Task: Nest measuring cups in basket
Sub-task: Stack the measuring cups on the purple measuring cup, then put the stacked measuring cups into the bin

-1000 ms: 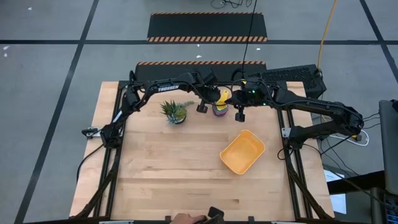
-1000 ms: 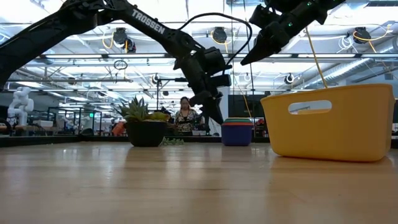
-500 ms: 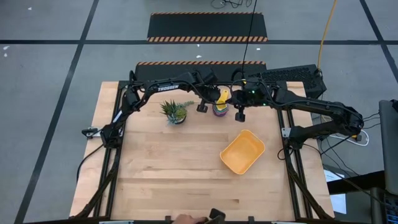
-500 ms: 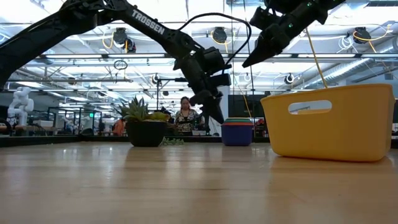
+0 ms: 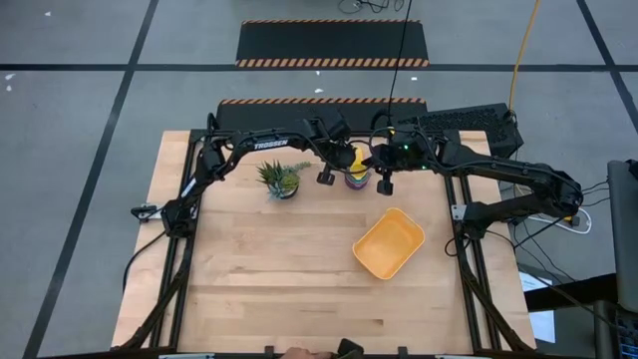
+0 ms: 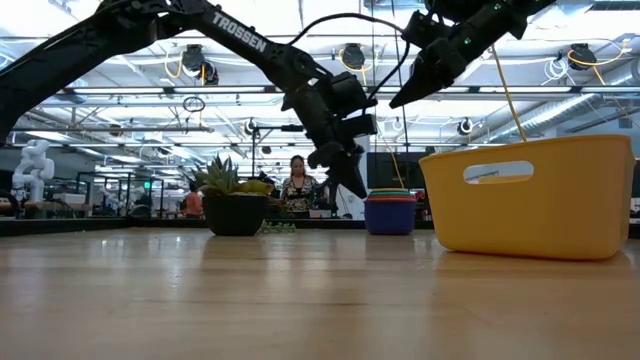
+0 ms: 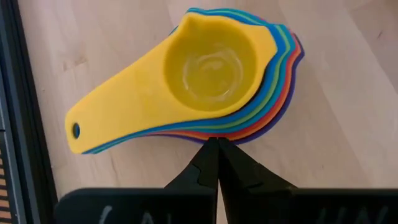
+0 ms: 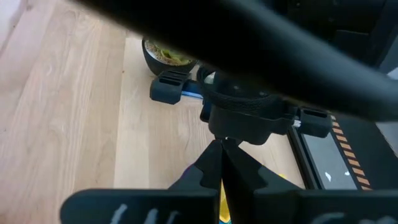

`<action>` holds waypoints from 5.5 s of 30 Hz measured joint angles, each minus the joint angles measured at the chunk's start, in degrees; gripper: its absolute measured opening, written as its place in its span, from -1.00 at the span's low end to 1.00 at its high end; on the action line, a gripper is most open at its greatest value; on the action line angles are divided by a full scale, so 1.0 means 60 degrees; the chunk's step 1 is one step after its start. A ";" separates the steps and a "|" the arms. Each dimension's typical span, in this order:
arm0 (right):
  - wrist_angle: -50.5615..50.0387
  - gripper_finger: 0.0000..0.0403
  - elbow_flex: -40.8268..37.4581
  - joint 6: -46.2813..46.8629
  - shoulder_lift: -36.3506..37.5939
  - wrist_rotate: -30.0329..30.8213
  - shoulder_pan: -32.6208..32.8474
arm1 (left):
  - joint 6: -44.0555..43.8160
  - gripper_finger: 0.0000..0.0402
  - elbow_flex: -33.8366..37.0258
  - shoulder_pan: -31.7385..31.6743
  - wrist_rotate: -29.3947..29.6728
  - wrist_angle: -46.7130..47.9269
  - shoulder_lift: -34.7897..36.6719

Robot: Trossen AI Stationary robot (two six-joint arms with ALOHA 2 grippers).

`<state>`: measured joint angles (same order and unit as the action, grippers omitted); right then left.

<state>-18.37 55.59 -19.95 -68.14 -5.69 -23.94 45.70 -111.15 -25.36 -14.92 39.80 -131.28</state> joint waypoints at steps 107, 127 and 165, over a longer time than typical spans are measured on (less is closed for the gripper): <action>-0.7073 0.60 0.7730 0.4896 -0.7676 -0.1307 -0.2499 | -0.8016 -0.89 1.4360 0.3814 0.7603 -1.5167 0.8284; -0.7227 0.60 0.7628 0.5116 -0.7686 -0.0561 -0.2251 | -0.6660 -0.89 1.3627 0.4455 0.7581 -1.5153 0.8517; -0.6765 0.60 0.7621 0.8902 -0.8577 -0.0280 -0.1626 | -0.3351 -0.89 1.3617 0.4623 0.7141 -1.3689 0.8623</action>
<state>-58.96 101.32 33.46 -119.60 -7.38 -33.70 25.60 -29.45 2.37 27.93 -42.33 -79.55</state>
